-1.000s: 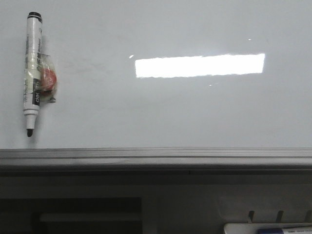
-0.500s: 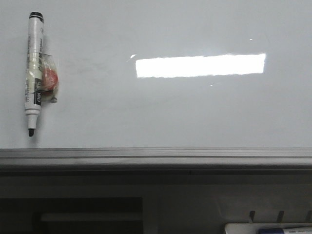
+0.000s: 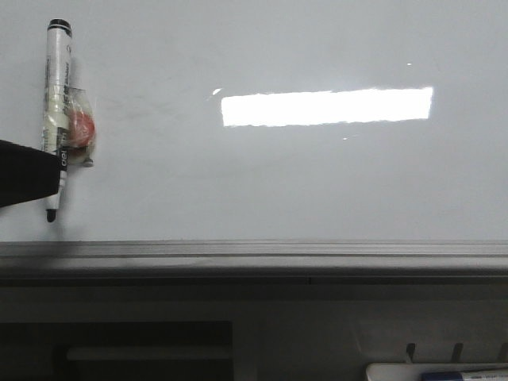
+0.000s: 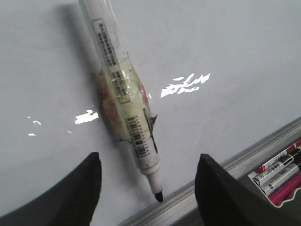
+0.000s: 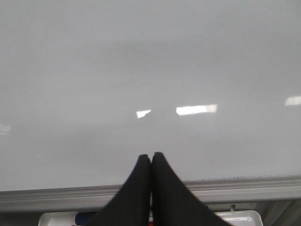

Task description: Write number 3 on whiteboard

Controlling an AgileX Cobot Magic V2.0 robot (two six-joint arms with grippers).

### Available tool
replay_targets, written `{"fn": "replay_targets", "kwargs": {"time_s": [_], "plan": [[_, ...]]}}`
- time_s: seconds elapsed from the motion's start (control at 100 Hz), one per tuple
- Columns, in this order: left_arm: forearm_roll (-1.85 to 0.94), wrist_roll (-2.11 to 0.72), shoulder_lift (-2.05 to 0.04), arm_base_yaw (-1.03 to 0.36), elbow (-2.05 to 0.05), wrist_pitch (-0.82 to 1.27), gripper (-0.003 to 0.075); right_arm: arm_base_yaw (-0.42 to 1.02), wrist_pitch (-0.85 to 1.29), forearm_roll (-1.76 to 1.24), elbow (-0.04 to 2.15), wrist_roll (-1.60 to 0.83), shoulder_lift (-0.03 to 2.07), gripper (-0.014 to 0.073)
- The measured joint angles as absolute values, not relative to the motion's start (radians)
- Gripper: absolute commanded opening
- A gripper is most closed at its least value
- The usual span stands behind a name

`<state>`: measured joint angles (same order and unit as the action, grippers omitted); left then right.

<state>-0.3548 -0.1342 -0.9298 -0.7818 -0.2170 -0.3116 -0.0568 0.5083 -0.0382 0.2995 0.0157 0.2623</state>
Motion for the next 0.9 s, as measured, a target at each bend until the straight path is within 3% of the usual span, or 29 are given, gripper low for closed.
{"fn": "replay_targets", "kwargs": {"time_s": [0.43, 0.5, 0.62, 0.65, 0.9], "plan": [[-0.474, -0.133, -1.094, -0.853, -0.252, -0.456, 0.0396, -0.057, 0.508, -0.038, 0.299, 0.016, 0.262, -0.0047], [-0.479, -0.133, -1.109, -0.854, -0.254, -0.466, 0.0325, -0.057, 0.508, -0.038, 0.299, 0.016, 0.262, -0.0047], [-0.518, -0.133, -1.117, -0.855, -0.254, -0.476, 0.0025, -0.057, 0.508, -0.038, 0.299, 0.016, 0.262, -0.0047], [-0.525, -0.133, -1.118, -0.855, -0.254, -0.474, -0.0019, -0.057, 0.508, -0.04, 0.299, 0.016, 0.262, -0.0047], [-0.495, -0.133, -1.12, -0.855, -0.254, -0.434, -0.002, -0.011, 0.519, -0.131, 0.302, -0.036, 0.262, -0.0037]]}}
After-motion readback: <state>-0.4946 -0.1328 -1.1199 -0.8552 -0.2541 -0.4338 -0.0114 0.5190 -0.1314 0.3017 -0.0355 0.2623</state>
